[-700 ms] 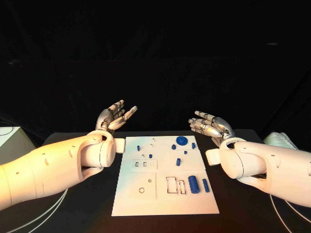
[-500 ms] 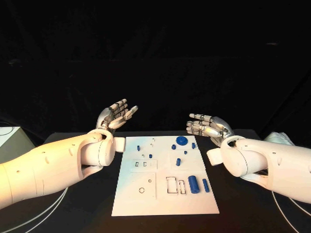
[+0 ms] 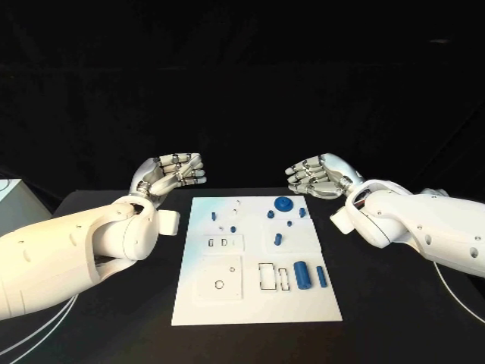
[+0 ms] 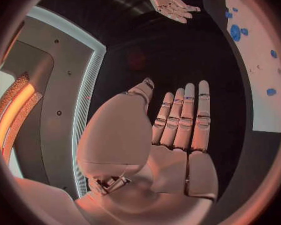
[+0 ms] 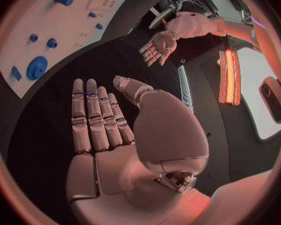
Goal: Assemble the parts on the task board
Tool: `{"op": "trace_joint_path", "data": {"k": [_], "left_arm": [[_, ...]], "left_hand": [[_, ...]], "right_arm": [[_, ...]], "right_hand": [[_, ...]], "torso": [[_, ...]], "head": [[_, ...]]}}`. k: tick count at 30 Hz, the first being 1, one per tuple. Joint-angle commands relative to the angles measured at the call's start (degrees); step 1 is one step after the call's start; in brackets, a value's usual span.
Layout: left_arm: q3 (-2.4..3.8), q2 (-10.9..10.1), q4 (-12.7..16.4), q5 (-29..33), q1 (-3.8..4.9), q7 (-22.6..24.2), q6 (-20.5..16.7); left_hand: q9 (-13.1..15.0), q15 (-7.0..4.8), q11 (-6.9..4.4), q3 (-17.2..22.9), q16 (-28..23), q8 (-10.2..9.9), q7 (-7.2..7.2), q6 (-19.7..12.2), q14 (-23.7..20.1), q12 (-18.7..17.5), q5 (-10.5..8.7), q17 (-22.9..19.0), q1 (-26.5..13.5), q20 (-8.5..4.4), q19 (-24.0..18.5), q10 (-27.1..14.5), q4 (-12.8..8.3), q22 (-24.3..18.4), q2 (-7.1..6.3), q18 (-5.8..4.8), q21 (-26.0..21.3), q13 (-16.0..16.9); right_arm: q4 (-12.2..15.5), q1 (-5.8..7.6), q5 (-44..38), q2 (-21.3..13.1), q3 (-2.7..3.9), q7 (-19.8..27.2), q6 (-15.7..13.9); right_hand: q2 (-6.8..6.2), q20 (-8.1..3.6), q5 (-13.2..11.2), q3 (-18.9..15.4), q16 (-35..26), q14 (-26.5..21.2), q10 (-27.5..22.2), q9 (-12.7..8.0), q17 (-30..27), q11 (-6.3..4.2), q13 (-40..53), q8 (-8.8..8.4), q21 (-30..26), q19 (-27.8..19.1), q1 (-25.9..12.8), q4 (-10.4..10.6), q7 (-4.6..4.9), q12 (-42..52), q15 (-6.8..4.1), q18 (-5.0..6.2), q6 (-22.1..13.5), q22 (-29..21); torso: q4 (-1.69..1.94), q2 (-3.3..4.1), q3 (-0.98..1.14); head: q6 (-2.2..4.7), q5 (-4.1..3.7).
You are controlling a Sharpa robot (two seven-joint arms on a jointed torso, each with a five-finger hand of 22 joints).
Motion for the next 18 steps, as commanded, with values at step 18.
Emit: {"op": "trace_joint_path", "data": {"k": [18], "left_arm": [[1.93, -6.8, 12.0, -1.1, 0.58, -1.2, 6.8]], "left_hand": [[-0.1, -1.65, -0.86, 1.8, 7.6, 0.2, 0.91, 0.9, 1.6, -2.8, 0.27, 5.6, 1.1, -2.67, 6.7, 2.5, -2.4, 2.7, -1.04, 0.55, 6.1, -0.3]], "right_arm": [[0.2, 2.89, -44.0, 1.7, 0.32, -21.0, 2.8]], "right_hand": [[-5.62, -6.81, -3.8, 2.8, 55.8, 21.5, 8.9, 1.8, 50.4, -4.39, 0.2, -1.35, 49.2, 23.0, -3.0, 2.8, -3.28, -0.4, -6.31, -3.04, 7.4, 45.0]], "torso": [[3.14, 6.35, -0.99]], "head": [[1.43, -3.59]]}}
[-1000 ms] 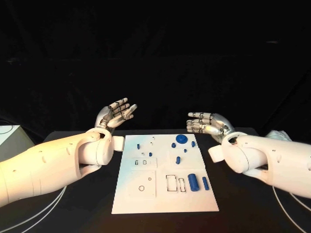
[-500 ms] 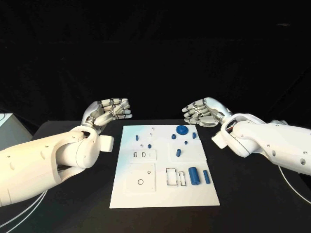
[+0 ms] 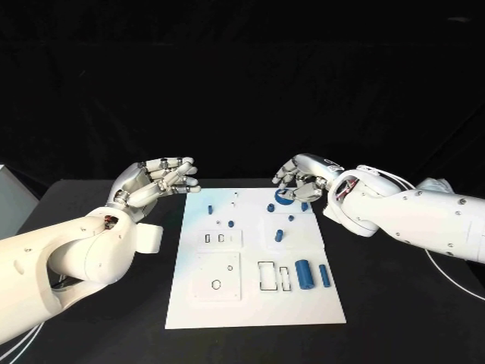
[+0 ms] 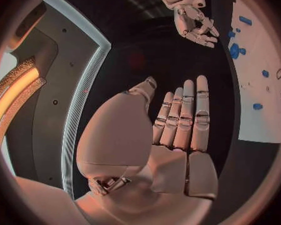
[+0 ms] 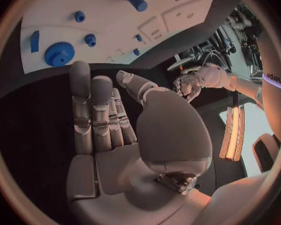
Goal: Assemble the parts on the task board
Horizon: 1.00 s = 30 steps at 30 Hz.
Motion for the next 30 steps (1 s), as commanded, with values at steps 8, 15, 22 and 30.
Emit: {"op": "trace_joint_path", "data": {"k": [8, 15, 22, 30], "left_arm": [[0.4, -1.0, 1.9, -0.2, 0.23, -0.5, 2.8], [0.56, -1.3, 2.4, -0.2, 0.27, -0.7, 3.0], [0.68, -1.6, 2.7, -0.2, 0.33, -0.9, 3.1], [0.72, -1.6, 2.6, -0.2, 0.37, -1.1, 3.0]], "left_hand": [[-0.1, -1.1, -0.37, 0.7, 6.1, 0.1, 0.38, 0.5, -0.2, -1.5, 0.28, 4.2, -0.7, -1.31, 2.7, 1.0, -1.1, 3.7, -0.71, 0.47, 6.6, 0.0], [-0.2, -1.23, -0.38, 1.4, 8.9, -0.1, 0.45, 0.4, -1.0, -1.9, 0.28, 6.1, -0.9, -1.56, 2.0, 1.1, -1.6, 5.7, -0.85, 0.39, 9.7, -0.1], [-0.2, -1.2, -0.33, 1.4, 9.6, -0.1, 0.51, 0.3, -1.2, -1.9, 0.27, 6.5, -1.2, -1.55, 1.6, 1.0, -1.6, 6.2, -0.96, 0.37, 10.5, -0.1], [-0.2, -1.22, -0.36, 1.6, 10.1, -0.1, 0.48, 0.4, -1.4, -1.9, 0.27, 6.9, -1.2, -1.55, 1.3, 1.0, -1.7, 6.6, -0.92, 0.38, 11.1, 0.0]], "right_arm": [[-0.9, 0.1, -17.8, 1.9, 0.06, -10.4, 5.4], [-1.7, -0.07, -19.3, 2.8, 0.06, -12.0, 6.8], [-2.3, -0.15, -20.4, 3.1, 0.05, -13.2, 7.5], [-2.6, -0.21, -21.2, 3.4, 0.05, -13.8, 8.0]], "right_hand": [[-3.05, 0.05, -2.3, 0.5, 22.3, 2.6, -2.5, 1.3, 21.5, -0.06, 0.1, -1.04, 20.7, 5.1, -1.1, 2.5, -0.75, -0.4, -0.01, -3.68, 0.1, 24.0], [-2.95, 0.21, -2.4, -0.2, 23.0, 2.3, -3.5, 1.5, 22.0, 0.11, 0.1, -1.08, 21.1, 4.8, -0.7, 2.8, -0.62, -0.4, 0.13, -3.69, 0.0, 24.4], [-2.78, 0.27, -2.3, -0.4, 23.6, 2.4, -3.7, 1.6, 22.6, 0.15, 0.1, -1.06, 21.7, 5.0, -0.5, 2.9, -0.58, -0.3, 0.17, -3.79, 0.1, 25.2], [-2.43, 0.32, -2.2, -0.4, 24.2, 2.4, -3.6, 1.8, 23.1, 0.09, 0.2, -0.98, 22.6, 5.2, -0.3, 3.2, -0.68, -0.2, 0.16, -3.92, 0.2, 26.3]], "torso": [[1.38, 2.43, -0.09], [1.67, 3.28, -0.16], [1.86, 3.72, -0.24], [2.04, 4.17, -0.28]], "head": [[0.83, -1.24], [0.73, -1.71], [0.56, -1.99], [0.8, -2.05]]}}
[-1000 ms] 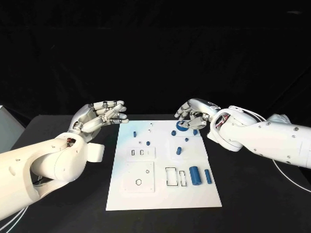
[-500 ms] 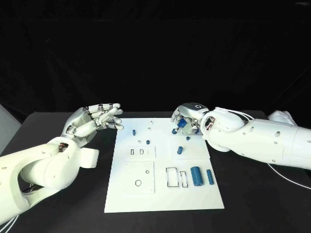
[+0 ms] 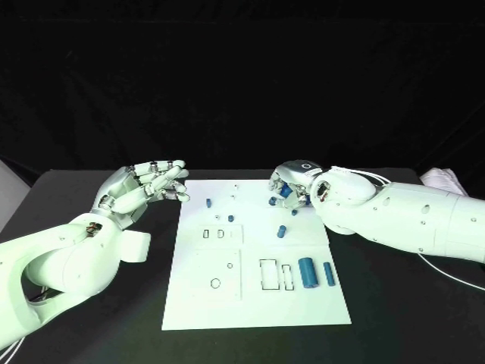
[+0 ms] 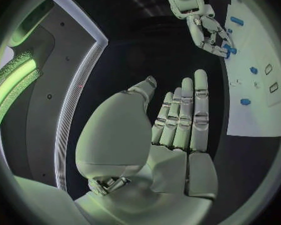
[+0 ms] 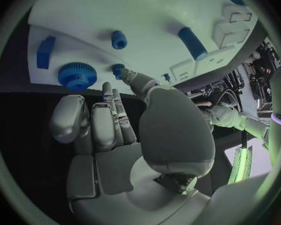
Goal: Assemble the parts on the task board
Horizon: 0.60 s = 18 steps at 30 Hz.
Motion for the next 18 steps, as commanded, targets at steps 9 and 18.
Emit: {"op": "trace_joint_path", "data": {"k": [9, 18], "left_arm": [[0.07, 0.0, 0.1, -0.2, 0.14, -0.2, 1.2], [0.08, -0.2, 0.0, -0.2, 0.16, -0.5, 1.1]], "left_hand": [[0.0, 0.08, -0.06, 0.1, 0.3, -0.1, 0.43, 0.4, -0.6, -0.3, 0.27, 0.1, -0.3, -0.07, -0.6, 0.4, -0.2, 0.2, -0.06, 0.42, 0.4, 0.0], [-0.1, 0.07, -0.05, 0.5, 0.6, -0.1, 0.48, 0.4, -0.8, -0.3, 0.27, 0.3, -0.2, -0.08, -0.9, 0.3, -0.4, 0.5, 0.12, 0.43, 0.9, -0.1]], "right_arm": [[-0.6, -0.44, -1.5, 0.8, 0.04, -0.5, 1.6], [-0.9, -0.52, -0.4, 1.4, 0.04, 0.1, 1.7]], "right_hand": [[1.32, 0.1, 0.1, 0.3, 1.3, 2.5, 0.5, 0.7, 0.9, -0.34, 0.3, 0.57, 2.0, 0.6, 0.4, 1.2, -0.48, 0.2, 0.03, -1.42, 1.4, 2.4], [2.87, -0.11, -0.3, 1.5, 1.9, 2.3, 2.4, 1.7, 1.0, -0.79, 0.5, 1.72, 3.0, 0.6, 0.1, 2.8, -0.95, 0.3, -0.3, -1.52, 3.4, 3.7]], "torso": [[0.2, 0.76, -0.07], [0.24, 1.09, -0.1]], "head": [[0.47, 0.04], [0.59, 0.25]]}}
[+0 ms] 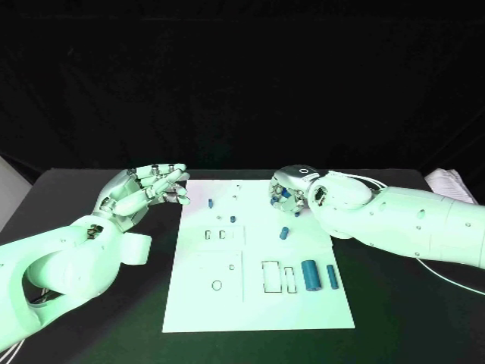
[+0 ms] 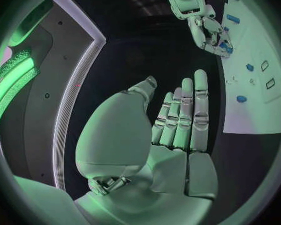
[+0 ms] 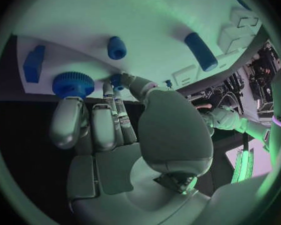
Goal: Assemble the parts on the task board
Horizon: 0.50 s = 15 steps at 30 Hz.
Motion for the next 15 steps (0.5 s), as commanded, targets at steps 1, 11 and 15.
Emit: {"op": "trace_joint_path", "data": {"k": [1, 11, 15], "left_arm": [[0.06, -0.1, 0.1, -0.2, 0.13, 0.0, 1.0], [0.08, -0.1, -0.1, -0.2, 0.16, -0.2, 1.0], [0.08, -0.2, -0.2, -0.2, 0.16, -0.3, 1.0]], "left_hand": [[-0.1, 0.03, -0.05, 0.2, 0.4, -0.1, 0.48, 0.4, -0.4, -0.3, 0.27, 0.1, -0.2, 0.02, -0.4, 0.3, -0.1, 0.1, 0.12, 0.46, 0.3, -0.1], [-0.1, 0.03, -0.04, 0.3, 0.4, -0.1, 0.48, 0.4, -0.4, -0.3, 0.27, 0.1, -0.1, 0.01, -0.5, 0.3, -0.2, 0.1, 0.14, 0.46, 0.4, -0.1], [-0.1, 0.03, -0.04, 0.4, 0.6, -0.2, 0.48, 0.4, -0.4, -0.3, 0.27, 0.2, -0.1, 0.01, -0.6, 0.3, -0.2, 0.3, 0.18, 0.47, 0.6, -0.1]], "right_arm": [[0.0, -0.1, 0.3, 0.2, -0.02, 0.6, 1.0], [0.3, -0.14, -0.4, 0.3, -0.01, 0.3, -1.7], [0.8, -0.14, -0.6, 0.1, 0.03, -0.3, -4.9]], "right_hand": [[1.15, -0.19, -0.4, 0.6, 0.5, 2.3, 1.1, 0.4, 0.1, -0.17, 0.1, 0.62, 0.7, 0.2, 0.4, 0.4, -0.26, 0.3, -0.37, -0.72, 1.0, 0.7], [4.24, -0.99, -4.0, 3.6, 1.5, 2.4, 4.7, 2.9, 0.8, -1.35, 0.6, 3.09, 3.4, 1.0, 2.9, -0.2, -1.34, 0.5, -1.3, -1.28, 3.3, 4.5], [4.41, -1.15, -4.0, 3.8, 1.6, 2.4, 5.5, 3.8, 0.6, -1.57, 0.8, 3.86, 4.4, 1.3, 3.2, -0.8, -1.48, 0.5, -1.47, -1.51, 3.5, 5.9]], "torso": [[0.12, 0.22, 0.0], [0.17, 0.49, -0.02], [0.17, 0.54, -0.03]], "head": [[0.02, -0.06], [0.27, -0.2], [0.33, -0.28]]}}
